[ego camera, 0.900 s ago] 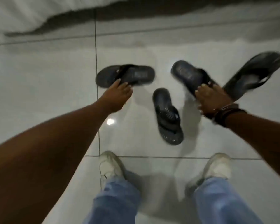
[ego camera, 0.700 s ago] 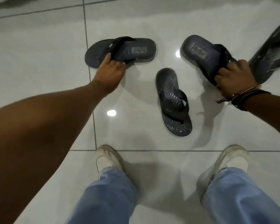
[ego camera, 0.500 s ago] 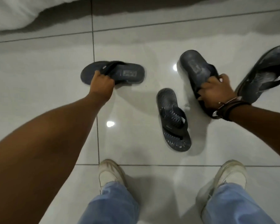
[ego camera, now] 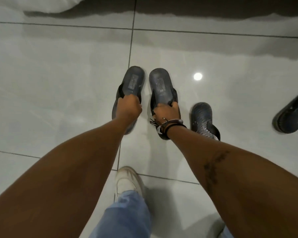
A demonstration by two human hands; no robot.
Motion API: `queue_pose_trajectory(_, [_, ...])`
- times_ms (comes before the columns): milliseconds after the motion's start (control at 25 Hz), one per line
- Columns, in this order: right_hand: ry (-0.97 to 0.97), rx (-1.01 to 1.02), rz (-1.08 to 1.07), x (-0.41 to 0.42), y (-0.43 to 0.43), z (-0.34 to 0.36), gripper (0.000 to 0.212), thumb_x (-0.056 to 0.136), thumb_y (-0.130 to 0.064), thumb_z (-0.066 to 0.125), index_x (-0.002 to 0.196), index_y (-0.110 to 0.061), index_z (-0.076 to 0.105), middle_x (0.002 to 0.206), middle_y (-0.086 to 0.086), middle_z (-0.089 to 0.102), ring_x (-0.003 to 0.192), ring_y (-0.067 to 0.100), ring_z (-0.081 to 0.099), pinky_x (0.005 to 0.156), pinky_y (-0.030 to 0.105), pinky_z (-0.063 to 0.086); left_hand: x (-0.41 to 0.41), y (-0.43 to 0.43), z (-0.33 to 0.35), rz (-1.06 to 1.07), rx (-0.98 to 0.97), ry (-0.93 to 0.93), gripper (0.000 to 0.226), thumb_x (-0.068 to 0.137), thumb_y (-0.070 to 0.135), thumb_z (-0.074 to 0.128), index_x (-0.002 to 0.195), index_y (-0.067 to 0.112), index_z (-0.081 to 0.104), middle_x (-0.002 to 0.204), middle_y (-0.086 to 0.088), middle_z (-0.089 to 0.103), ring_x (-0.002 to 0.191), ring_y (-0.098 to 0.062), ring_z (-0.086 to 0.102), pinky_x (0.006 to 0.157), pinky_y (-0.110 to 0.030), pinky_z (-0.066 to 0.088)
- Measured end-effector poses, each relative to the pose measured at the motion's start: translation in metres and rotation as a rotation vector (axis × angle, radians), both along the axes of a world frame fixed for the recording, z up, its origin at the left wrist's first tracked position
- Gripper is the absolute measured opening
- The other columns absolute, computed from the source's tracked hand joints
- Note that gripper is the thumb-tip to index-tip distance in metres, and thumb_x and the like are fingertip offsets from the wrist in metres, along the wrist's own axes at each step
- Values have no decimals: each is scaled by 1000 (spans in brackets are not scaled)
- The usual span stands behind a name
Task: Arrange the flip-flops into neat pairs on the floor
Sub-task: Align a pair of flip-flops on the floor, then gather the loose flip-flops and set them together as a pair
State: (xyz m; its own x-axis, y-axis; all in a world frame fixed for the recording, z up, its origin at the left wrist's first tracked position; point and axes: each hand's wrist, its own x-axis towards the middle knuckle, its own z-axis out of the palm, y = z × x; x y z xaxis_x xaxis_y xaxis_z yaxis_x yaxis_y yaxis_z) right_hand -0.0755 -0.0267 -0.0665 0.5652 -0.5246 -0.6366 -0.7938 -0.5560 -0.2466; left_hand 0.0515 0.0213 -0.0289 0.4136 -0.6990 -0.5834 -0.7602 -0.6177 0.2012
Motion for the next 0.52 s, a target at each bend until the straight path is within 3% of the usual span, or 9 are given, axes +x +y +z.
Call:
queue_pose_trajectory(120, [-69, -98, 4, -7, 19, -16, 14, 87, -17, 59, 94, -15, 70, 103, 6, 66, 103, 26, 59, 105, 51, 26, -7, 1, -11, 8, -27, 35, 21, 94, 18, 62, 90, 1, 73, 93, -18, 76, 90, -37, 69, 91, -44, 52])
queue_pose_trajectory(200, [-121, -57, -53, -9, 18, -12, 15, 84, -19, 60, 95, -16, 70, 104, 5, 65, 105, 26, 58, 103, 51, 28, -13, 0, -9, -14, -42, 22, 22, 94, 18, 60, 90, 1, 74, 93, -19, 76, 90, -37, 70, 89, -43, 53])
queue_pose_trajectory(360, [-300, -123, -75, -47, -6, 18, 16, 86, -24, 58, 98, -20, 68, 107, 4, 61, 105, 24, 56, 96, 45, 24, -34, -12, 10, -11, -135, -123, 29, 98, 20, 51, 87, 2, 72, 85, -21, 73, 80, -40, 68, 81, -46, 55])
queue_pose_trajectory(440, [-245, -162, -19, -98, -41, 35, 23, 81, -15, 59, 103, -20, 67, 113, 5, 60, 109, 26, 55, 100, 46, 26, -72, -24, 21, -43, -218, -173, 32, 97, 26, 51, 85, 4, 70, 84, -21, 71, 76, -40, 68, 77, -46, 55])
queue_pose_trajectory(520, [-70, -163, 84, -166, -85, 53, 33, 81, -12, 56, 112, -16, 63, 123, 8, 56, 117, 28, 51, 105, 47, 28, -126, -33, 31, -69, -214, -95, 35, 96, 34, 54, 87, 5, 72, 90, -21, 72, 81, -41, 69, 77, -43, 53])
